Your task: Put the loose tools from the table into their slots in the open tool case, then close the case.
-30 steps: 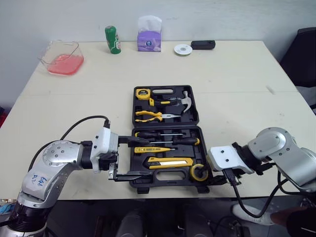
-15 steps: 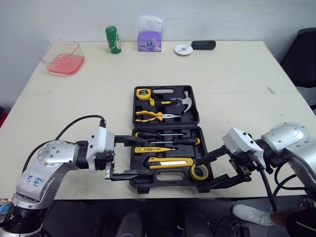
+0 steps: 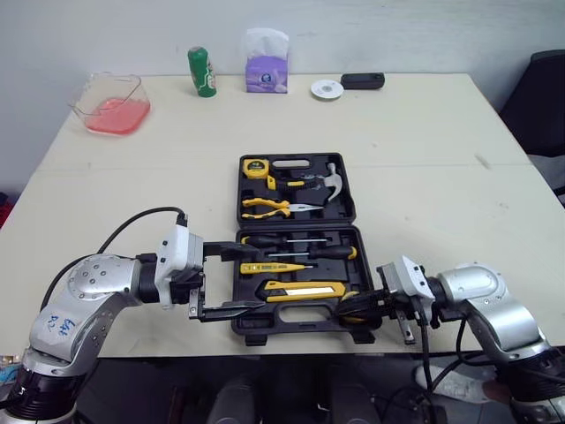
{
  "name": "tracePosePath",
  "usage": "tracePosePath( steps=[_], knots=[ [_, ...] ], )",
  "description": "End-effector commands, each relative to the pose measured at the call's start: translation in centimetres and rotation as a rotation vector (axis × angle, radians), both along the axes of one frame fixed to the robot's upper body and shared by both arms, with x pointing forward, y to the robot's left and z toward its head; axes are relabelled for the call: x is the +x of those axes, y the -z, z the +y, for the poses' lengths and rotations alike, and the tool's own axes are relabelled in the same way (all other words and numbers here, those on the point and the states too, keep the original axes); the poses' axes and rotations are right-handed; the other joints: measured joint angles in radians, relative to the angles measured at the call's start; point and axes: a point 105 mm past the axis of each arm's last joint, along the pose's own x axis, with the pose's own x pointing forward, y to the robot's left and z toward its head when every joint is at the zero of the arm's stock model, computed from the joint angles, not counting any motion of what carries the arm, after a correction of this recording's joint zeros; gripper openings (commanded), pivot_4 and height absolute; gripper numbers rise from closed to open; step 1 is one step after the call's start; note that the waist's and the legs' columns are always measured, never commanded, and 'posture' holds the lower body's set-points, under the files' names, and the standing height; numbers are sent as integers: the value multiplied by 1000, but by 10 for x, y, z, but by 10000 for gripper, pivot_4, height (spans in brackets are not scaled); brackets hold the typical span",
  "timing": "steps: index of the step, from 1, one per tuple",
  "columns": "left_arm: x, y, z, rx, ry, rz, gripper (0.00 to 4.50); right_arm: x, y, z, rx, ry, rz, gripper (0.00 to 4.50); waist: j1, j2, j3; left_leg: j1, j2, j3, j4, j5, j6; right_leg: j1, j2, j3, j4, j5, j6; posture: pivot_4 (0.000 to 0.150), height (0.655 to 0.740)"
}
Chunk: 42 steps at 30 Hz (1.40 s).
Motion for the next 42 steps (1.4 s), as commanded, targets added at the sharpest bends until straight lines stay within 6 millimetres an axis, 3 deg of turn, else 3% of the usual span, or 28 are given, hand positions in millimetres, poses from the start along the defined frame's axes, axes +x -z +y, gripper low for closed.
tracePosePath(
  steps=[1,6,10,12,19,21,24,28,33,34,42],
  knots=[
    [-5,-7,-1,-3,15,-32,45000,2,22,-7,-43,32,15,258,0,0,0,0,0,0,0,0,0,0,0,0,0,0,0,1500,7400],
    [-5,-7,1,4,5,-30,45000,-1,55,-23,-136,65,87,258,-4,-4,-3,11,1,1,-2,0,0,11,0,1,-3,0,0,1500,7400],
    [-4,-7,5,1,-34,-21,45000,-2,57,-17,-101,79,114,258,-4,-11,-9,21,2,-1,-3,-3,-1,21,-4,1,-8,-1,-1,1500,7400],
    [-3,-6,8,-9,-67,-11,45000,-2,48,-14,-67,85,120,258,-6,-13,-10,23,3,-1,-4,-5,-2,22,-6,1,-8,-2,-3,1500,7400],
    [23,-13,60,37,-305,-57,45000,1,-30,-3,114,149,70,258,-6,-7,-7,19,3,-1,-4,-5,-3,17,-9,1,-6,-3,-5,1500,7400],
    [35,-9,80,36,-444,-72,45000,16,-47,-13,157,281,39,258,-7,-6,-6,17,3,-1,-4,-5,-3,14,-9,0,-6,-3,-5,1500,7400],
    [57,6,94,54,-604,-41,45000,41,-53,-34,132,426,-45,258,-7,-6,-6,17,3,0,-5,-5,-3,14,-9,0,-6,-3,-5,1500,7400],
    [74,19,81,64,-601,-8,27413,75,-54,-56,93,549,-176,0,-3,-6,-6,14,1,0,-5,-5,-1,12,-10,-1,-6,-2,-4,1500,7400],
    [97,38,69,70,-632,31,2161,106,-30,-69,-28,622,-165,0,-7,-7,-6,5,-2,5,-4,-2,2,1,-11,-1,2,-1,-1,1500,7400],
    [101,41,68,75,-640,37,512,110,-28,-69,-29,631,-167,0,-9,-7,-6,5,-2,5,-4,-2,2,0,-11,-3,2,-1,-1,1500,7400],
    [121,58,47,97,-642,68,512,130,-12,-57,-82,601,-206,0,-11,-7,-6,6,-1,8,-3,-2,2,0,-9,-6,4,-1,-1,1500,7400]
  ],
)
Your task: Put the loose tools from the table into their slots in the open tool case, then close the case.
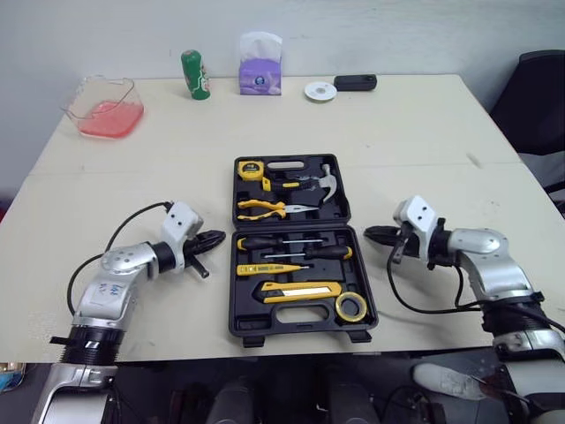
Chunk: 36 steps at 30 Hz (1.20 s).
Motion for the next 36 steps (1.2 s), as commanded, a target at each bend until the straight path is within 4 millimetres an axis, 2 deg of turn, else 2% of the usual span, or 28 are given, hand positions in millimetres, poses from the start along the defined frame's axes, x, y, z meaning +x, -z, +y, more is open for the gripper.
tracePosePath(
  steps=[1,6,10,13,21,24,28,36],
  knots=[
    [7,-7,-13,-1,37,-46,512,6,-5,11,-11,-40,-50,0,0,0,0,0,0,0,0,0,0,0,0,0,0,0,0,1500,7400],
    [16,-11,-32,-25,81,-68,512,11,-7,33,6,-93,-77,0,1,0,0,0,0,0,1,0,0,0,0,0,1,0,0,1500,7400],
    [5,-18,-49,-45,198,-68,512,2,-10,45,24,-154,-45,0,1,0,0,0,0,0,1,0,0,0,0,0,1,0,0,1500,7400],
    [-6,-21,-53,-51,262,-69,512,-8,-11,45,24,-182,-15,0,1,0,0,-1,0,-2,1,0,0,0,-1,0,0,0,0,1500,7400],
    [-30,-12,-47,-22,283,-42,512,-52,-6,45,14,-248,96,0,4,0,0,-4,0,-5,1,0,0,0,-1,1,-2,0,0,1500,7400],
    [-36,-11,-43,-22,261,-32,512,-62,-3,40,8,-224,115,0,4,0,0,-3,0,-5,1,0,0,0,-2,1,-1,0,0,1500,7400],
    [-44,-7,-35,-8,237,-10,512,-61,-3,31,12,-174,58,0,4,0,0,-3,0,-5,1,0,0,0,-2,3,-2,0,0,1500,7400],
    [-47,-5,-25,4,203,-4,512,-62,4,16,-13,-141,81,0,5,0,0,-3,0,-5,1,0,0,0,-2,3,-2,0,0,1500,7400]
  ],
)
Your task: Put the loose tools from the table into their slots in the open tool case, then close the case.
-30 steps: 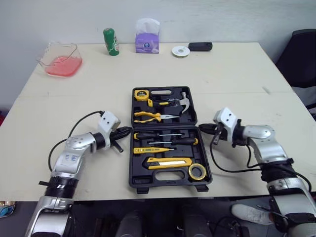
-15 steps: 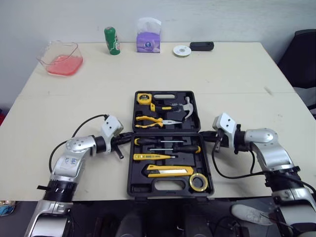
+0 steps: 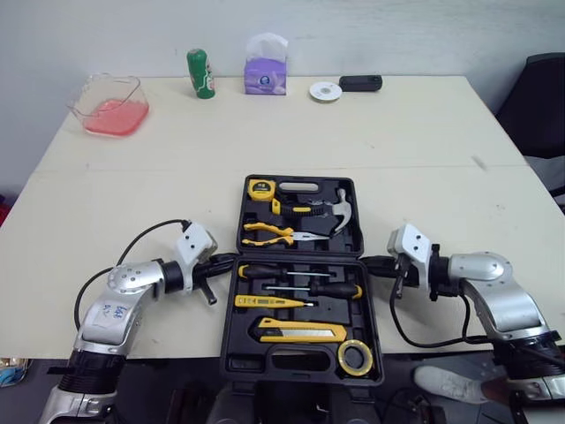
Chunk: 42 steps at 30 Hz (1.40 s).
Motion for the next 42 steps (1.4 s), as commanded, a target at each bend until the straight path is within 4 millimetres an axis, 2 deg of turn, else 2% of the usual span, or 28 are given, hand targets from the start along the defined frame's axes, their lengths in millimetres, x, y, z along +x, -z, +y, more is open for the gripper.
tracePosePath(
  steps=[1,3,4,6,9,11,12,13,15,17,20,23,27,32,42],
  knots=[
    [-1,-13,2,-14,-1,-51,512,1,-8,-7,0,10,-28,0,0,0,0,0,0,0,0,0,0,0,0,0,0,0,0,1500,7400],
    [0,-14,12,-9,-31,-40,6484,5,-9,-15,7,57,-16,0,-1,0,0,0,0,0,0,0,0,0,0,0,0,0,0,1500,7400],
    [0,-17,18,-15,-44,-41,9539,5,-11,-19,15,74,9,6421,-1,0,0,0,0,0,0,0,0,0,0,0,0,0,0,1500,7400],
    [-1,-24,27,-27,-55,-49,18295,6,-15,-25,28,104,41,13409,-1,0,0,0,0,0,0,0,0,0,0,0,0,0,0,1500,7400],
    [1,-42,46,-33,-98,-74,32736,5,-28,-39,49,204,146,29278,-1,0,0,0,0,0,0,0,0,0,-1,0,0,0,0,1500,7400],
    [13,-57,60,-34,-246,-29,42767,6,-38,-46,29,279,212,39885,1,0,0,0,0,-1,0,0,0,0,-2,0,0,0,0,1500,7400],
    [16,-61,64,-25,-299,-7,45000,6,-43,-48,25,303,230,44744,1,0,0,0,0,-1,0,0,0,0,-2,0,0,0,0,1500,7400],
    [16,-65,63,-31,-303,17,45000,7,-47,-49,21,326,246,44744,1,0,0,0,0,-2,0,0,0,0,-2,0,0,0,0,1500,7400],
    [11,-78,45,-98,-218,84,45000,6,-57,-48,23,370,310,44744,-1,0,0,0,0,-2,0,0,0,0,-2,0,0,0,0,1500,7400],
    [15,-89,30,-130,-205,176,45000,7,-65,-48,5,445,391,44744,2,0,0,-1,0,-2,-1,0,0,0,-2,0,0,0,0,1500,7400],
    [26,-92,22,-92,-274,247,45000,23,-77,-39,94,598,464,44744,0,0,0,-3,-1,-2,1,1,0,-1,-2,-1,1,0,0,1500,7400],
    [35,-90,13,-63,-319,284,45000,28,-84,-22,122,611,494,44744,-2,0,0,-2,-1,-2,-1,1,-1,-2,0,0,1,0,0,1500,7400],
    [41,-81,8,-5,-360,348,45000,31,-83,-11,75,615,487,44744,0,0,0,-11,-1,0,0,1,-1,-11,9,1,3,0,0,1500,7400],
    [49,-78,2,16,-377,349,45000,39,-78,0,77,627,500,44744,-1,0,0,-13,-1,3,1,2,-2,-15,11,0,5,0,1,1500,7400],
    [53,-68,0,45,-406,343,45000,43,-68,3,66,663,512,44744,-2,0,0,-13,-1,4,0,3,-3,-17,12,2,6,0,1,1500,7400]
  ],
)
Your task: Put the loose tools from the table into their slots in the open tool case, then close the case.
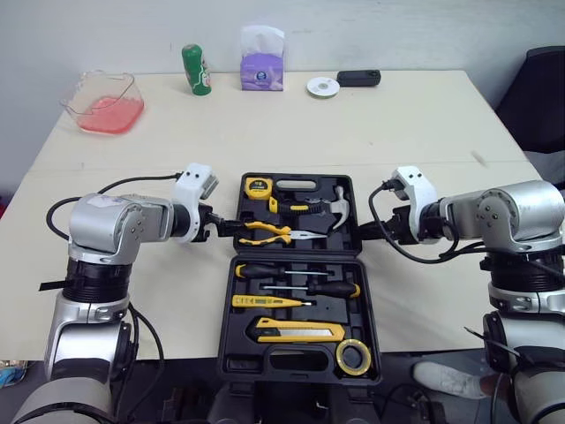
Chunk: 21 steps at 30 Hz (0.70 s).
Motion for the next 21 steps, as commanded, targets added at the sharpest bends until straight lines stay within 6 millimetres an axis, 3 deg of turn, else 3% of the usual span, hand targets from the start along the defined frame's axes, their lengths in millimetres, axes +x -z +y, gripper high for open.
tracePosePath(
  steps=[1,14,18,19,20,21],
  knots=[
    [5,-5,4,41,-25,-60,45000,2,-7,-1,-9,15,-33,44744,0,0,0,0,0,0,0,0,0,0,0,0,0,0,0,1500,7400],
    [7,9,-1,48,-25,-23,45000,6,4,6,-30,36,1,44744,0,0,0,0,0,0,0,0,0,0,0,1,1,0,0,1500,7400],
    [8,13,-4,34,-21,-1,45000,4,9,11,-12,21,24,26453,0,0,0,1,0,1,0,0,0,0,0,1,1,0,0,1500,7400],
    [9,14,-4,34,-25,-2,40876,5,10,12,2,26,29,19936,0,-1,0,1,0,1,0,0,0,0,0,1,1,0,0,1500,7400],
    [9,14,-5,32,-22,0,39747,5,11,13,18,33,33,17147,0,-2,-1,1,0,1,0,0,0,0,0,1,1,0,0,1500,7400],
    [10,14,-5,27,-23,-2,36975,6,11,14,32,42,33,11619,0,-3,-2,1,0,1,0,0,0,1,0,1,1,0,0,1500,7400]
  ],
)
